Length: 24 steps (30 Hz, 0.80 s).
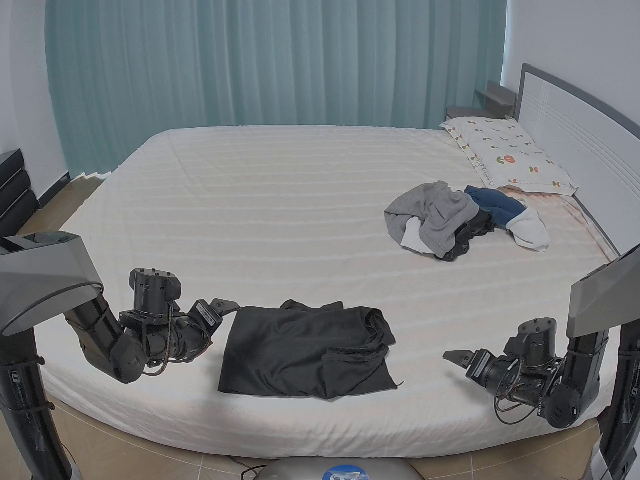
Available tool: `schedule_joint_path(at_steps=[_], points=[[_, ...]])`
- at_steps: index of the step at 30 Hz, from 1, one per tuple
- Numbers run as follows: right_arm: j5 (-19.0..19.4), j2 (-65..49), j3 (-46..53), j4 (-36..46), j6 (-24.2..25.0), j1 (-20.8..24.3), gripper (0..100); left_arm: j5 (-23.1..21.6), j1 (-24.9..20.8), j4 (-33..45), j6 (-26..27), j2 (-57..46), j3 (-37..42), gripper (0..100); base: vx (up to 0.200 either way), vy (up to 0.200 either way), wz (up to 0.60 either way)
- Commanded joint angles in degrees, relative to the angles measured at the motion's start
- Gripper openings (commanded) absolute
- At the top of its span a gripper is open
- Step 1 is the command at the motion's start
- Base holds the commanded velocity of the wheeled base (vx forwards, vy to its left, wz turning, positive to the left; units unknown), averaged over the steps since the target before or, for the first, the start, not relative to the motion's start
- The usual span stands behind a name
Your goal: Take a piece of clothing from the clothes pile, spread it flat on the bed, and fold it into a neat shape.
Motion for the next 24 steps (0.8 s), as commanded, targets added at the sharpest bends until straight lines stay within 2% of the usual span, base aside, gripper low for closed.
schedule_joint_path(at_steps=[1, 7, 10, 16, 21, 24], points=[[-4.1, -1.6, -8.0, 6.9, -1.5, 5.4, 100, -0.1, 0.2, -0.2, -1.5, 2.6, -0.5, 100, 0.000, 0.200, 0.00], [-6.4, -1.9, -13.6, 14.8, -3.9, 7.6, 100, -0.1, 0.2, -0.7, -1.6, 2.6, 0.2, 100, 0.000, 0.200, 0.00], [-7.1, -1.4, -17.6, 18.7, -7.2, 7.6, 100, 0.0, 0.2, -0.7, -1.5, 2.6, 0.3, 100, 0.000, 0.200, 0.00], [-11.8, -1.5, -24.4, 27.1, -14.3, 7.7, 100, 0.5, -0.3, -0.7, -1.0, 3.2, 0.2, 100, 0.000, 0.200, 0.00], [-14.8, -0.6, -31.0, 36.0, -15.7, 8.9, 100, 0.6, -0.3, -0.7, -0.9, 3.2, 0.3, 100, 0.000, 0.000, 0.00], [-15.1, -0.5, -31.8, 38.0, -16.2, 9.0, 100, 0.6, -0.3, -0.8, -0.9, 3.2, 0.3, 100, 0.000, 0.000, 0.00]])
